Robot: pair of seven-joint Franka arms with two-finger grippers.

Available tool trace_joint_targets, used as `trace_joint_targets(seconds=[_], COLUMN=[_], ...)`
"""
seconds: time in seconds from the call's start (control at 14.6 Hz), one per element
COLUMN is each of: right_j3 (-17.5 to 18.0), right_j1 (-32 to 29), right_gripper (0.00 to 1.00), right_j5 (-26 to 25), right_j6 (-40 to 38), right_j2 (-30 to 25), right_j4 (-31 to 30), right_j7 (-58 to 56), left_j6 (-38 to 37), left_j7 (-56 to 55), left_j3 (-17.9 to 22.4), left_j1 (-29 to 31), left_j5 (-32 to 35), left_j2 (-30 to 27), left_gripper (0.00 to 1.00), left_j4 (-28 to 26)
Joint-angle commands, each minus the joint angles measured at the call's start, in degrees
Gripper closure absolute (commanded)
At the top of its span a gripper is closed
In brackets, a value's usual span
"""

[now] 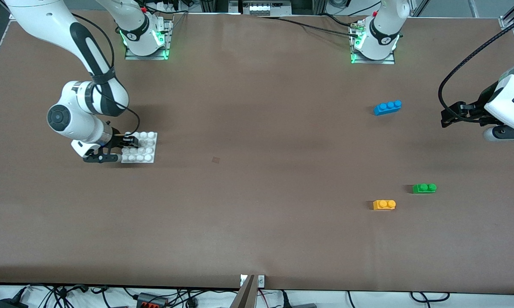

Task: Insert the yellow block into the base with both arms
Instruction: 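Close the right gripper on the white base plate, then slide the white base plate with the right gripper toward the table middle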

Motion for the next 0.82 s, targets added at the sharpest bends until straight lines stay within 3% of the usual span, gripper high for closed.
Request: trace_joint_targets(seconds=[0.0,0.34,0.75], right_j3=[3.13,7.35,7.45], right_j1=[0.60,2.79,15.61], right_gripper=[0.56,0.55,0.56], right_j5=[0.84,0.84,0.93], right_j6=[0.33,0.24,-0.37], right_j2=[1.92,5.00,10.88], right_j4=[0.66,3.65,13.40], right_j7=[-0.81,0.50,15.87], left_j6=[-1.03,-0.94,-0.94], left_j7=[-0.05,-0.05,-0.05], left_j3=[-0.39,-0.39,0.13], left_j1=[0.37,0.37,0.37], left_j5=[0.65,0.56,-1.02], left_j2=[-0.07,-0.16,-0.16], left_gripper=[0.00,0.00,0.00], left_j4=[0.82,0.82,0.82])
